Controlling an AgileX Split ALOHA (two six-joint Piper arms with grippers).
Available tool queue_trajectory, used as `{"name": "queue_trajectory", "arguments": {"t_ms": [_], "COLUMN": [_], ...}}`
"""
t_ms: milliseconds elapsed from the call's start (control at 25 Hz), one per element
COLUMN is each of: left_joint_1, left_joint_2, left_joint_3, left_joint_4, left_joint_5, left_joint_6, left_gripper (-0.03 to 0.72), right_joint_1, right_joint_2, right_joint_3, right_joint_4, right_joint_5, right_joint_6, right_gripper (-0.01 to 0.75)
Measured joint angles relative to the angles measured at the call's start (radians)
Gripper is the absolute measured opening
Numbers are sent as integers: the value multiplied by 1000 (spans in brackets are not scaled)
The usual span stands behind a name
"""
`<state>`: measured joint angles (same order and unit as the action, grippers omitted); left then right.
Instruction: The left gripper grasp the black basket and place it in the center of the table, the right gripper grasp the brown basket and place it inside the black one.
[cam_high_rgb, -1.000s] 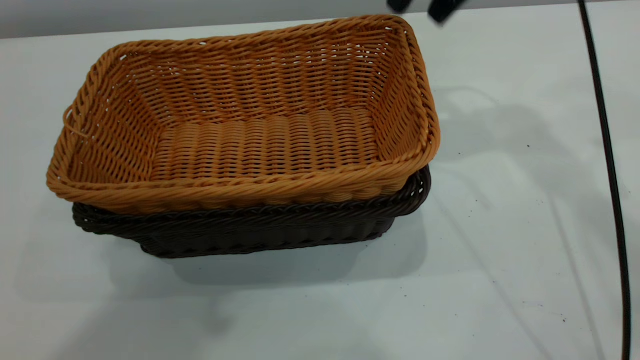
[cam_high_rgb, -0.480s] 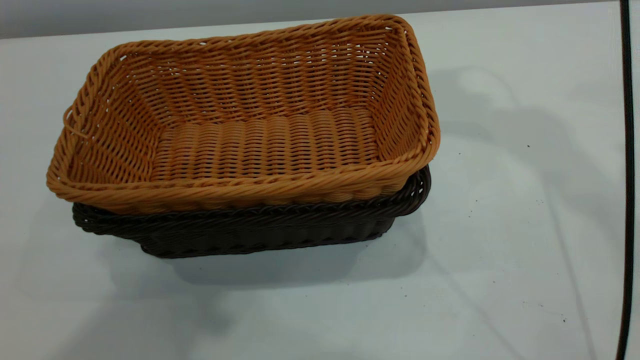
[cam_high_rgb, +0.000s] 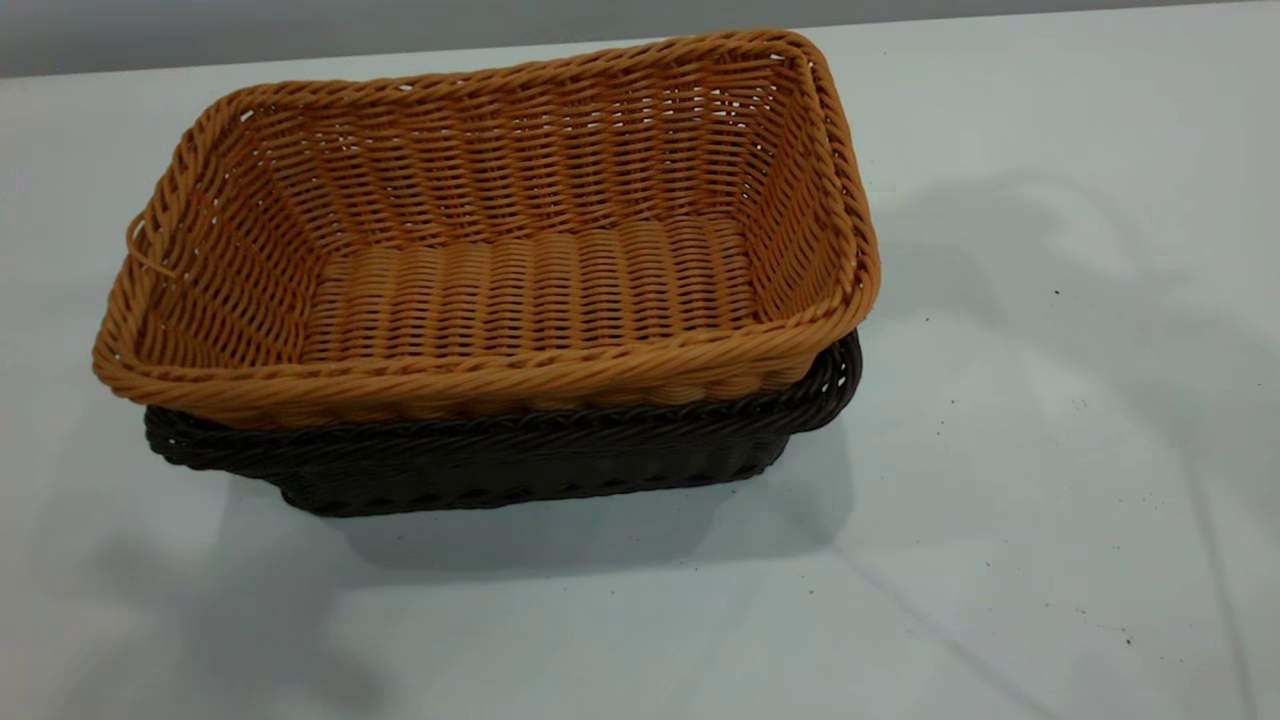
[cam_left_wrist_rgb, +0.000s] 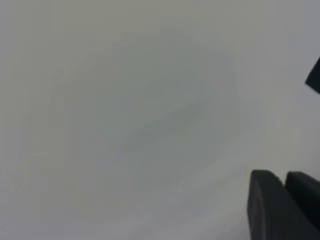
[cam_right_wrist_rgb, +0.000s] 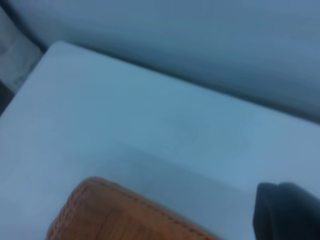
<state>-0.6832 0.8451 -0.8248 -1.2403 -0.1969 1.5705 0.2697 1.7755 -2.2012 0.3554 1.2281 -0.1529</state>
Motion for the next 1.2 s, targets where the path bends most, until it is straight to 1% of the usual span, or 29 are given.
{"name": "queue_trajectory", "arguments": {"t_ms": [80, 160, 360, 600, 680, 760, 1000, 1200], "left_joint_1": [0, 0, 0, 0, 0, 0, 0, 0], "left_joint_2": [-15, -27, -34, -34, -34, -34, -34, -34], "left_joint_3": [0, 0, 0, 1, 1, 2, 2, 2], "left_joint_4": [-40, -72, -152, -324, -385, -408, -410, -408], "left_joint_5": [0, 0, 1, -2, -6, -10, -8, 0], "left_joint_6": [0, 0, 0, 0, 0, 0, -1, -1], "left_gripper": [22, 7, 1, 0, -1, -1, -1, -1], "right_joint_1": [0, 0, 0, 0, 0, 0, 0, 0], "right_joint_2": [-41, -82, -209, -385, -456, -527, -770, -984], "right_joint_3": [0, 0, 23, 98, 144, 203, 419, 636], "right_joint_4": [-29, -71, -182, -333, -350, -348, -369, -326], "right_joint_5": [0, -1, -4, -4, -4, -4, -5, -22], "right_joint_6": [7, 19, 18, 18, 18, 15, -75, -120], "right_gripper": [1, 1, 1, 0, 0, 0, 0, 0]}}
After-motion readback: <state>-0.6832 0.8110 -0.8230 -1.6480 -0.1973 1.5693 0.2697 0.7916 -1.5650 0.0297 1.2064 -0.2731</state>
